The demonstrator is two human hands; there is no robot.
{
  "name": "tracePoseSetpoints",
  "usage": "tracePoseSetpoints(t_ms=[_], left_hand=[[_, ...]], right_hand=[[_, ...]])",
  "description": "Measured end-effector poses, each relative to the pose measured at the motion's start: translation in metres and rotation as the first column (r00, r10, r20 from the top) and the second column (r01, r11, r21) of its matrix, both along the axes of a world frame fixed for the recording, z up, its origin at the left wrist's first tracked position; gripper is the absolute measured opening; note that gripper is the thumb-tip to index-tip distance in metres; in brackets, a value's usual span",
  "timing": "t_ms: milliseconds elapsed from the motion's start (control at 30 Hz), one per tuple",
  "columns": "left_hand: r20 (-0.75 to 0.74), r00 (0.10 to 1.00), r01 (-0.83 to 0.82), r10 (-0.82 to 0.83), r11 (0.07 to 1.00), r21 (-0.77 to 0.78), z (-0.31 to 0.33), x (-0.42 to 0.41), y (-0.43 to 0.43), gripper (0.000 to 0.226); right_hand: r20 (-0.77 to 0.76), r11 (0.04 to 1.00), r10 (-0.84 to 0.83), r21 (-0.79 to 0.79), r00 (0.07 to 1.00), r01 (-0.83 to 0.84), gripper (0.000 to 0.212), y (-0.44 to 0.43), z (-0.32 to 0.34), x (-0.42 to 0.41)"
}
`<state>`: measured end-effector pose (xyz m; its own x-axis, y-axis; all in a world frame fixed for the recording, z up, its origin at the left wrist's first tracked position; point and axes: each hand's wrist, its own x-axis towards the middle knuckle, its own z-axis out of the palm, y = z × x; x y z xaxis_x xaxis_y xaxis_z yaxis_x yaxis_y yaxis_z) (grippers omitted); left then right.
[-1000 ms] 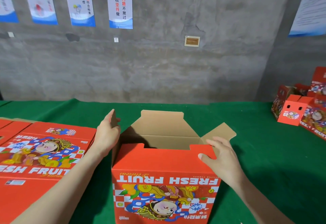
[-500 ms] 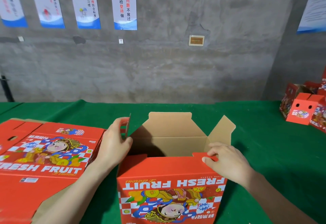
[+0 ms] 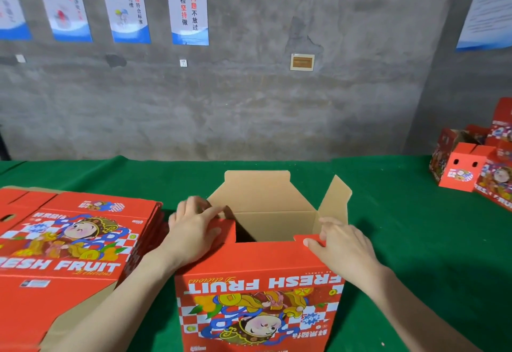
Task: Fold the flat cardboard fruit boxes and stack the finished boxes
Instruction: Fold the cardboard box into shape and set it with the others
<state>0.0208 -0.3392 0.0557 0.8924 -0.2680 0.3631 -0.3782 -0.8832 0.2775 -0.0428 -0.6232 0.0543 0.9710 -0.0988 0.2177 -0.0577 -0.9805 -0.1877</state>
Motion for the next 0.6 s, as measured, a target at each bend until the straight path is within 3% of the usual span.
tracePoseSetpoints(t_ms=[67, 167, 233, 333, 400, 500, 600], left_hand=[[-0.118, 0.988, -0.086, 0.095, 0.993, 0.085, -0.002, 0.007, 0.0, 0.063], [-0.369, 0.923, 0.017, -0.112, 0.968, -0.252, 0.002, 0.019, 0.006, 0.086], [-0.389, 0.907, 0.03, -0.161, 0.946, -0.322, 0.002, 0.022, 0.01, 0.09], [-0.316, 0.935, 0.068, -0.16, 0.957, -0.283, -0.001, 0.024, 0.009, 0.089], [-0.263, 0.951, 0.08, -0.164, 0.95, -0.302, -0.003, 0.025, 0.011, 0.088], [-0.107, 0.983, 0.114, -0.151, 0.951, -0.288, -0.003, 0.021, 0.011, 0.081], [0.122, 0.979, 0.192, -0.161, 0.928, -0.32, 0.001, 0.015, 0.007, 0.057]], right_hand=[[0.017, 0.999, 0.033, -0.006, 0.999, -0.033, 0.036, -0.003, -0.004, 0.001], [0.227, 0.972, 0.203, 0.067, 0.952, -0.224, 0.066, -0.004, -0.006, 0.0], [0.346, 0.92, 0.297, 0.145, 0.89, -0.363, 0.089, -0.001, -0.007, -0.003], [0.356, 0.834, 0.319, 0.334, 0.878, -0.438, 0.097, -0.002, -0.009, -0.001], [0.263, 0.815, 0.339, 0.397, 0.903, -0.422, 0.077, -0.004, -0.013, 0.0], [0.221, 0.86, 0.342, 0.319, 0.913, -0.399, 0.03, -0.007, -0.015, 0.008], [0.248, 0.86, 0.307, 0.341, 0.919, -0.38, 0.014, 0.0, -0.006, 0.014]])
